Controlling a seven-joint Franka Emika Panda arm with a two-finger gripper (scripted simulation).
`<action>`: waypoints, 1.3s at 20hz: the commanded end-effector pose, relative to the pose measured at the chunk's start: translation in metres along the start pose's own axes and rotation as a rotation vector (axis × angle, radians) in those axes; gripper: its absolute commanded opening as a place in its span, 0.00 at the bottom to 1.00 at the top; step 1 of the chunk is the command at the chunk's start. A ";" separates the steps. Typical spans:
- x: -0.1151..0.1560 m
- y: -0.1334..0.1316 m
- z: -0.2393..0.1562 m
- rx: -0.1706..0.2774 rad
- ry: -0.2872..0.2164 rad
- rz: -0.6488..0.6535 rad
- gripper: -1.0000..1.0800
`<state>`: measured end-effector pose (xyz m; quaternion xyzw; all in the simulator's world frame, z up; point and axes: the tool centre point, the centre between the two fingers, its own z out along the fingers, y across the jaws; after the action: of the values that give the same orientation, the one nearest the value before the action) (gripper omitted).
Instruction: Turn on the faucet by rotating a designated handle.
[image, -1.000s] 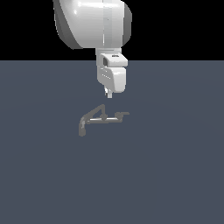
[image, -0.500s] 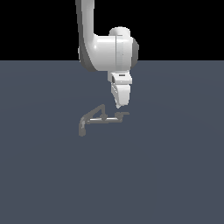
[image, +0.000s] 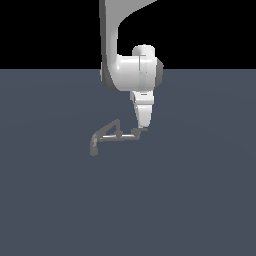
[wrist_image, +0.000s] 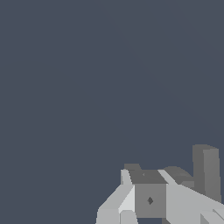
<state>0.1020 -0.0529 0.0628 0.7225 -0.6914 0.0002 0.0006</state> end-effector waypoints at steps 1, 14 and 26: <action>0.003 -0.002 0.003 0.000 0.000 0.013 0.00; 0.011 0.009 0.002 0.001 -0.001 0.011 0.00; 0.019 0.034 0.002 0.002 -0.002 0.010 0.00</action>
<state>0.0772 -0.0744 0.0606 0.7186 -0.6954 0.0049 -0.0039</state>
